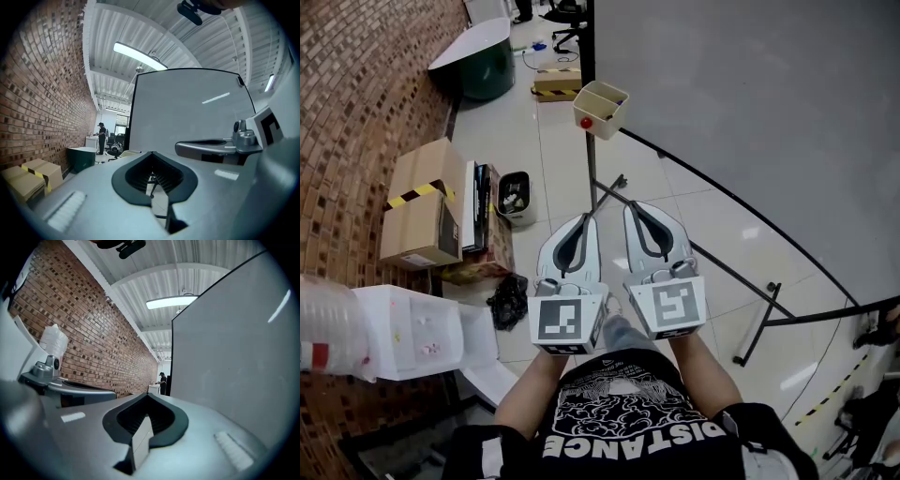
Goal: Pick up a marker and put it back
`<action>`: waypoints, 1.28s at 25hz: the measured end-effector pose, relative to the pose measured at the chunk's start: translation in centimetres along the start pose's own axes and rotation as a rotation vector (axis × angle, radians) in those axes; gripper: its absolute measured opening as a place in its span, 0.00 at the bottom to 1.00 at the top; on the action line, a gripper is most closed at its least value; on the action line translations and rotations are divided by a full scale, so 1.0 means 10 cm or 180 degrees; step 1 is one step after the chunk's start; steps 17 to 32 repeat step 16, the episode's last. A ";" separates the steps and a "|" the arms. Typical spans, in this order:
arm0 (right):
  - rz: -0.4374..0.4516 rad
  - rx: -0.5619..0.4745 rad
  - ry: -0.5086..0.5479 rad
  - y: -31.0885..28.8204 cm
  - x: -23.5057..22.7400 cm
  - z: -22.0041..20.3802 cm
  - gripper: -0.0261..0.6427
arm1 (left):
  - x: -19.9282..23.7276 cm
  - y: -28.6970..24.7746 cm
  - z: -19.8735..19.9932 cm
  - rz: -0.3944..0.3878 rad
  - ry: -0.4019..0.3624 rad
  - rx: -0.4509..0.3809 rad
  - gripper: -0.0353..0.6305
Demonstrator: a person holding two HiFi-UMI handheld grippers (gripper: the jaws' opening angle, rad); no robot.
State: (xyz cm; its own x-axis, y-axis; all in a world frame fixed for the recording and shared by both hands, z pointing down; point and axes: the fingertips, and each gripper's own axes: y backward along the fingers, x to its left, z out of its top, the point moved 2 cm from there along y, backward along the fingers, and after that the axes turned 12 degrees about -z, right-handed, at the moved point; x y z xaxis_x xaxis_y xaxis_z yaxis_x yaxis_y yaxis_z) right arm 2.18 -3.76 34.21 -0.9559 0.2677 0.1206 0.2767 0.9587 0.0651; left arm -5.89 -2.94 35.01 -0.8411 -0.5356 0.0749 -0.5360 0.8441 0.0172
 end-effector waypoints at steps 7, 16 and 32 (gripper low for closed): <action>-0.0019 -0.0017 0.0018 0.12 0.03 0.04 0.03 | -0.08 0.10 0.04 -0.0017 -0.0025 -0.0020 0.06; -0.0008 0.0032 0.0025 0.19 0.15 0.01 0.03 | -0.05 0.21 0.00 0.0012 -0.0001 -0.0003 0.06; -0.0008 0.0032 0.0025 0.19 0.15 0.01 0.03 | -0.05 0.21 0.00 0.0012 -0.0001 -0.0003 0.06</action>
